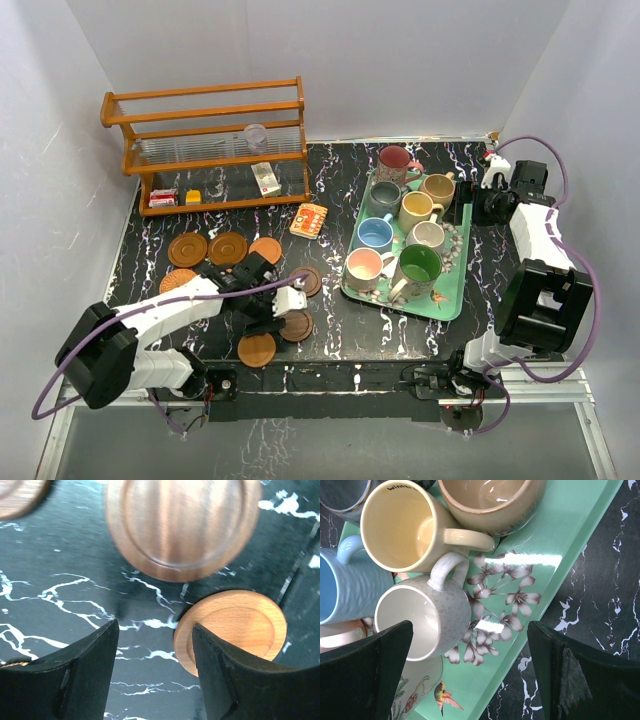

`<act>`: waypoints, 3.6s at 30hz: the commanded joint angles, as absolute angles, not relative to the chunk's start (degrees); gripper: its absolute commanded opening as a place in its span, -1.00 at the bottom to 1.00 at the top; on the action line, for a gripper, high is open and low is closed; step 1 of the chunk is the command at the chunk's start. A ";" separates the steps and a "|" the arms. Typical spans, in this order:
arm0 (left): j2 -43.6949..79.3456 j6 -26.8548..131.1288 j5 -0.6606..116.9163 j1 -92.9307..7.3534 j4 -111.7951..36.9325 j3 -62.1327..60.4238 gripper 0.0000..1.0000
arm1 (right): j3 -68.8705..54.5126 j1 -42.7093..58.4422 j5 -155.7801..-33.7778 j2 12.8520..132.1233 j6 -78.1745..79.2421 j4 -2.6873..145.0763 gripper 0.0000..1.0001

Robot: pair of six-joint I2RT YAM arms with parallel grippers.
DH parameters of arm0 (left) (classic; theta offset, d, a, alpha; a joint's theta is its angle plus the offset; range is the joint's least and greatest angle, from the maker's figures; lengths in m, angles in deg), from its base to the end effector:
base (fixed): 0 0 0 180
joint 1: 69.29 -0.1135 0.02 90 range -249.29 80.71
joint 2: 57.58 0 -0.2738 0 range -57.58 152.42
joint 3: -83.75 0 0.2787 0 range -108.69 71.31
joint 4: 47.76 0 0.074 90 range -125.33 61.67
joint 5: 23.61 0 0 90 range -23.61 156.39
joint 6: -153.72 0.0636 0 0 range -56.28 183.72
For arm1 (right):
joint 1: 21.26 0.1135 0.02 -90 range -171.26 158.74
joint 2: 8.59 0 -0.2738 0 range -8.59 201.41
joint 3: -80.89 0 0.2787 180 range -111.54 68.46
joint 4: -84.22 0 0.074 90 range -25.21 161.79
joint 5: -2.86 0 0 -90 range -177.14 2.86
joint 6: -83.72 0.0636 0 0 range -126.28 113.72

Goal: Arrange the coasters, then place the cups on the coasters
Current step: Move the coaster to the center of the board.

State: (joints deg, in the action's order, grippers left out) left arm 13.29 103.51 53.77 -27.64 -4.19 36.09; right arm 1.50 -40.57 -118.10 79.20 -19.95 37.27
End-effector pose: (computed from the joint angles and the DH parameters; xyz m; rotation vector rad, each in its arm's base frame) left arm 0.1701 -0.1699 0.1373 1.8240 2.0243 -0.3103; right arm 0.3489 -0.0876 0.2406 -0.0885 2.3932 0.4223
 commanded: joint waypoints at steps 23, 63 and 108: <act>26.47 98.52 70.57 -40.13 -32.56 29.74 0.09 | 0.17 -41.04 -120.98 75.55 -20.87 39.20 0.97; 41.89 98.14 46.04 -34.16 -24.44 10.48 0.27 | 0.09 -41.30 -120.15 76.51 -21.05 38.89 0.97; 49.42 96.17 67.46 -39.80 -30.52 7.68 0.21 | 0.08 -41.29 -119.92 76.91 -21.22 38.74 0.97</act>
